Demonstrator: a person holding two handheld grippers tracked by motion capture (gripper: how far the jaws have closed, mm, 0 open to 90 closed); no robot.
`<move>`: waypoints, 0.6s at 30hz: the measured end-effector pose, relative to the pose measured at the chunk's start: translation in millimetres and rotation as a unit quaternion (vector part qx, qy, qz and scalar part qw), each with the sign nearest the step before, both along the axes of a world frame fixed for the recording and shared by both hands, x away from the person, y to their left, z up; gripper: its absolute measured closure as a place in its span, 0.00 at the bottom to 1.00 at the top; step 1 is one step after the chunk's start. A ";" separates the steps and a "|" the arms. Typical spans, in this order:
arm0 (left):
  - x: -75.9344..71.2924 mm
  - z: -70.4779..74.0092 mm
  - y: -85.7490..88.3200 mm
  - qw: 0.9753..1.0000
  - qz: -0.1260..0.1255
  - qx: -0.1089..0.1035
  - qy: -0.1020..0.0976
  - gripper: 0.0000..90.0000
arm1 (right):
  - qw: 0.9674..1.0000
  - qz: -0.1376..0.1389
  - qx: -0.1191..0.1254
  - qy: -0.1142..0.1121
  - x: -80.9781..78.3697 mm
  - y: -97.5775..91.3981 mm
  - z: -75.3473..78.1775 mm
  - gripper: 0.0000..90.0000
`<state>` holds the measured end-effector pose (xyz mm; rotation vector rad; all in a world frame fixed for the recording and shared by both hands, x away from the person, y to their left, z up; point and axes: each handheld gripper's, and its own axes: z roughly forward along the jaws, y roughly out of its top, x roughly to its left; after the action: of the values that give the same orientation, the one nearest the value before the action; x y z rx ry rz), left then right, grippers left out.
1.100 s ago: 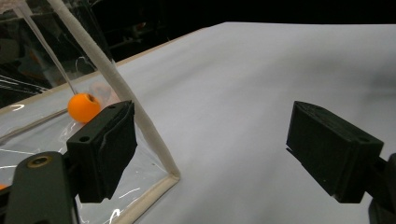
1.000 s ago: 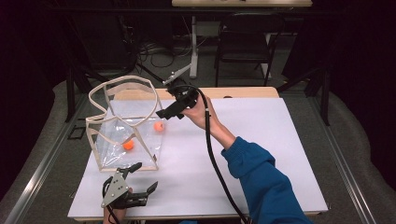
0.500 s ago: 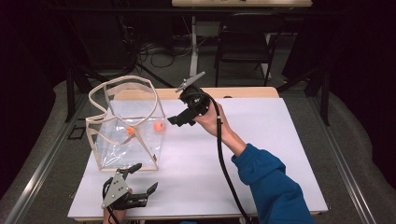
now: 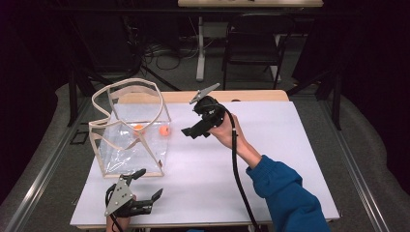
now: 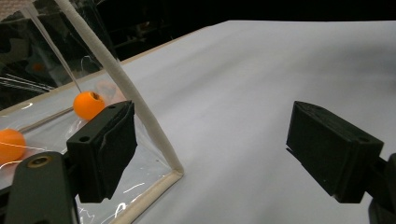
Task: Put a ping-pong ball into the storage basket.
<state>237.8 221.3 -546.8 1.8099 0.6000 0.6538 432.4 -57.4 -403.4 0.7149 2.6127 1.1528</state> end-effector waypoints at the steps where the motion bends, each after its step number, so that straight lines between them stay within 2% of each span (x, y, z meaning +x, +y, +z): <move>1: 0.0 0.0 0.0 1.000 0.000 0.000 0.001 0.17 | 1.000 0.001 -0.001 -0.001 -1.8 -1.5 -0.7 0.00; 7: -0.5 0.0 0.3 1.000 0.002 -0.002 0.001 0.17 | 1.000 -0.001 -0.006 -0.003 -8.0 -11.2 -6.9 0.00; 13: -0.5 -0.2 -0.1 1.000 0.001 0.001 0.000 0.17 | 1.000 -0.004 0.002 0.000 -12.0 -23.1 -13.0 0.00; 18: -0.7 -0.3 0.8 1.000 0.003 -0.002 0.002 0.17 | 1.000 -0.007 -0.002 -0.003 -18.6 -32.4 -20.1 0.00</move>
<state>237.1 222.1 -547.1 1.8073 0.6092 0.6526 413.8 -89.8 -423.6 0.7279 2.5997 1.1444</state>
